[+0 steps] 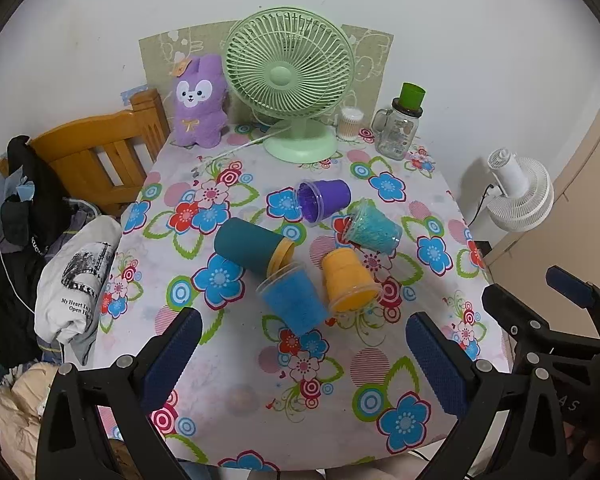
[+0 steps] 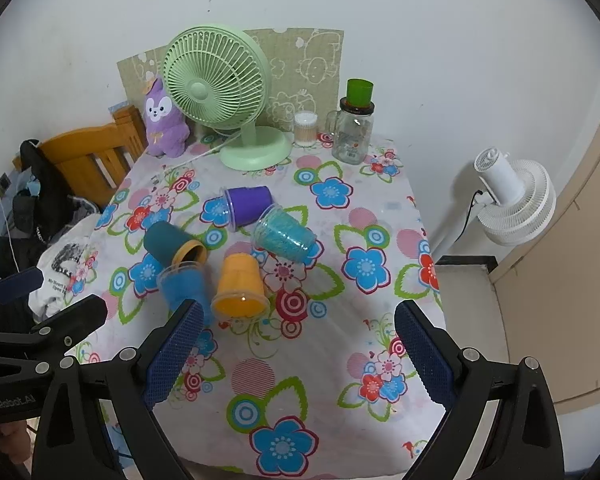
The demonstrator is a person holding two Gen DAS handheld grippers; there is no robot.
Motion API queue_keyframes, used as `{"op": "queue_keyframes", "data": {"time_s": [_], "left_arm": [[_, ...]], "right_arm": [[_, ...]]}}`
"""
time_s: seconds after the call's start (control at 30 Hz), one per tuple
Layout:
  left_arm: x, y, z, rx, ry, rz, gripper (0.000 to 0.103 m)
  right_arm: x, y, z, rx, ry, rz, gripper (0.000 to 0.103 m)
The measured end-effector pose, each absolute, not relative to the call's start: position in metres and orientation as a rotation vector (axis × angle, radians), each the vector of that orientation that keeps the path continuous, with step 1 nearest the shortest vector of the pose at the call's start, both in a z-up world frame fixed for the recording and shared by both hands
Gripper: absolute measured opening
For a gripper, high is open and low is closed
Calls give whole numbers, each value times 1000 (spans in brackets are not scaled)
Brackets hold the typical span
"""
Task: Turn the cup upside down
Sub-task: 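Move the right tool toward the clear teal cup lying on its side, then close the right gripper around the clear teal cup's body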
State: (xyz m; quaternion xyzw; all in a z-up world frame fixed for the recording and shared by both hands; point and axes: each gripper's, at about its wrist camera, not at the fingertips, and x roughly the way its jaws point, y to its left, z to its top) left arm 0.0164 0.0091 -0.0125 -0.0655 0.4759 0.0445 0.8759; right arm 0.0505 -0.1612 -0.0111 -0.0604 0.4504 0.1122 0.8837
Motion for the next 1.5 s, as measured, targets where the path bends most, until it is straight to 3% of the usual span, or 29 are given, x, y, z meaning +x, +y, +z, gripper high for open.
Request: {"op": "queue_keyframes", "data": {"time_s": [0.77,1.5], "left_arm": [[22,22,-17,-109,1019,75,103],[84,6,-53,11,1113,-38,103]], "right_arm": [[56,-146,-24,-129,992,246,98],[113,-162,-49,-99,1064,172,98]]}}
